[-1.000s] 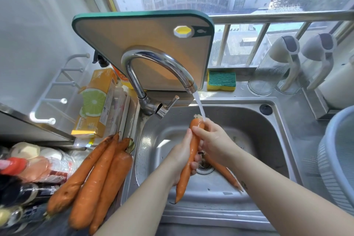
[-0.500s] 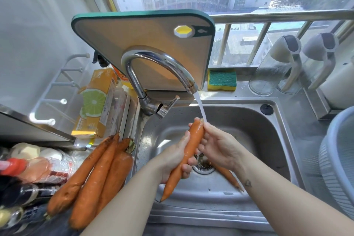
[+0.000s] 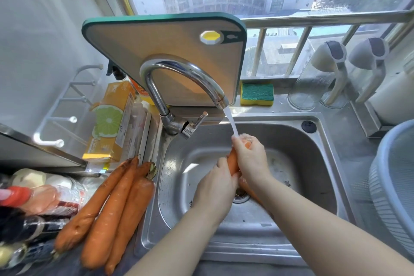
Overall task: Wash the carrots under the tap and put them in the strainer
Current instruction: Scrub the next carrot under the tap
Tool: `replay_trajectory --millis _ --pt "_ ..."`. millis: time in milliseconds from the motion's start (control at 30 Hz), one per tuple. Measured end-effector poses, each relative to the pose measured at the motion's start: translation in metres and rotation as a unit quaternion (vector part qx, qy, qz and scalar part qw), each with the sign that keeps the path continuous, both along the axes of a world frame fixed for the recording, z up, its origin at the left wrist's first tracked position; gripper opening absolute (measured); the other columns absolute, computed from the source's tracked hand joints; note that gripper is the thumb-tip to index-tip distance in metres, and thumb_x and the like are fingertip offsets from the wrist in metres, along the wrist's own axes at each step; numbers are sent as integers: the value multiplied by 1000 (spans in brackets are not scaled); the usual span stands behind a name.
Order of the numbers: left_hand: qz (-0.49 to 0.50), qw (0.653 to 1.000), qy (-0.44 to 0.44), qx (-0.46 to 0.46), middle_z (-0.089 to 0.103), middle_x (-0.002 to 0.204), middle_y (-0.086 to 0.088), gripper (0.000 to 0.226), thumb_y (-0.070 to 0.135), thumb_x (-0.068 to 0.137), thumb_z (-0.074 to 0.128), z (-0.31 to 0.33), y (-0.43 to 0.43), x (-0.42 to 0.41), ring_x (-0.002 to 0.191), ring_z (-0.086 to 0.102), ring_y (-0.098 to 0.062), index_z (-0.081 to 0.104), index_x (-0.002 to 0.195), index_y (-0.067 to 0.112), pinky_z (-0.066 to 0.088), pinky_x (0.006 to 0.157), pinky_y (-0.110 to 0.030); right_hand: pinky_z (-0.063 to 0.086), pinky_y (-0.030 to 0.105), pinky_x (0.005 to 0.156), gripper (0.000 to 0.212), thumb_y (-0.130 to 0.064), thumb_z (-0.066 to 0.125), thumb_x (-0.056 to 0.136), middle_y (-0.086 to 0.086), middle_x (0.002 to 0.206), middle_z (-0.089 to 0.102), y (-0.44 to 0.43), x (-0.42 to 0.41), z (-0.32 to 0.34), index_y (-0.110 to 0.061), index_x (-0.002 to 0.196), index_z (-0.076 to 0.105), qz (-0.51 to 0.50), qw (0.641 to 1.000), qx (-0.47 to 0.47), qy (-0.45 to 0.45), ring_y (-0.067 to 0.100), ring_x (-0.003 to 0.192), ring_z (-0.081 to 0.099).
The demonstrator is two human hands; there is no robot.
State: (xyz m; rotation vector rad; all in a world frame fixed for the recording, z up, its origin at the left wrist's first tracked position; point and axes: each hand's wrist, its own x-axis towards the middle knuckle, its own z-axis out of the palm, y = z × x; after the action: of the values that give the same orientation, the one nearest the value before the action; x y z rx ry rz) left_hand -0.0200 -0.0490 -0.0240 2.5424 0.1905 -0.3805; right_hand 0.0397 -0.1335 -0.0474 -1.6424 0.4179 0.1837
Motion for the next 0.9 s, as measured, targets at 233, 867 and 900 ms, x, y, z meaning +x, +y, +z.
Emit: replay_trajectory --millis 233,867,900 --pt "115 894 153 -405 54 66 0 30 43 97 45 -5 8 3 46 50 -9 47 89 14 42 47 -24 51 34 62 37 -29 37 102 7 69 60 5 -2 10 -8 81 59 -63 956 260 117 20 58 58" --pt "71 837 182 -511 58 86 -1 24 21 104 32 3 3 13 69 58 -10 49 121 19 52 66 -25 51 29 57 38 -36 35 102 7 67 61 -1 15 16 -9 86 57 -11 980 163 113 19 57 60" --pt "67 853 171 -488 58 85 1 24 22 104 33 3 2 13 69 58 -10 48 122 20 51 65 -26 50 28 57 38 -36 33 103 5 69 61 0 15 16 -10 90 57 -20 974 190 125 18 57 61"
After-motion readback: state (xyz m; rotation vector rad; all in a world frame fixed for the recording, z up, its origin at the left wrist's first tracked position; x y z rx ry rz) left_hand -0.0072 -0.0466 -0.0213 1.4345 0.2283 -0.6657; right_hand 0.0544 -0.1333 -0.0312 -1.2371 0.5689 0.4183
